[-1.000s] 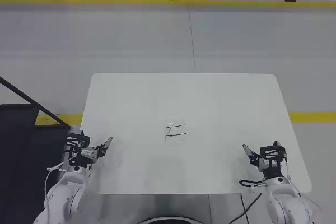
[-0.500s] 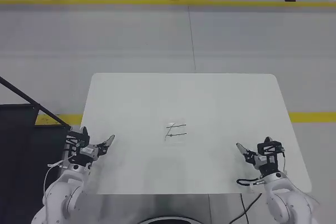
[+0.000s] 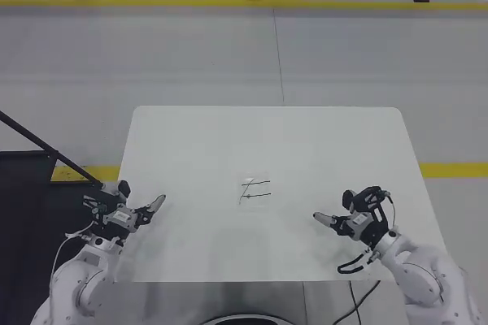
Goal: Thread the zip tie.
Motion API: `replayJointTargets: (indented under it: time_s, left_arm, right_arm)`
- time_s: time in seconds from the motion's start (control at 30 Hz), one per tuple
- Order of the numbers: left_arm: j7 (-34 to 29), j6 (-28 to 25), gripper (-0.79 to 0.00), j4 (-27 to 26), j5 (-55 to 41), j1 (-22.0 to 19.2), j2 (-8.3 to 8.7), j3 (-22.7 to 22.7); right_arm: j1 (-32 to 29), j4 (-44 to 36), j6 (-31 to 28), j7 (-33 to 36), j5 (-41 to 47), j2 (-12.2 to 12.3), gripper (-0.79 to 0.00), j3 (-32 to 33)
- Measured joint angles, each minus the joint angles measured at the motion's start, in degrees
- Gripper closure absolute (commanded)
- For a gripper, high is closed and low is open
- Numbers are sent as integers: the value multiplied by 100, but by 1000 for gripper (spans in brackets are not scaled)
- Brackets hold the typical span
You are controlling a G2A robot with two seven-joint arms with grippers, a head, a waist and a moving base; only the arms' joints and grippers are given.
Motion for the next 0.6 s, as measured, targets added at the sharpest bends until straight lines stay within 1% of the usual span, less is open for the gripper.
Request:
replayJointTargets:
  time_s: [0.03, 0.1, 0.47, 0.53, 0.6]
  left_arm:
    - [13, -76, -785, -4, 0, 7, 2, -3]
    - [18, -67, -785, -6, 0, 8, 3, -4]
    - [-5, -77, -785, -12, -27, 0, 1, 18]
    - [-92, -143, -785, -4, -199, -50, -6, 57]
    - [-247, -139, -785, 4, -531, -139, -19, 84]
  right_arm:
    - [52, 25, -3, 132, 119, 4, -785, -24]
    - [130, 48, 116, 333, 219, 14, -785, -12]
    - [120, 48, 113, 287, 227, 13, -785, -22]
    - [143, 134, -3, 238, 347, 15, -785, -86]
    - [273, 274, -124, 338, 460, 21, -785, -192]
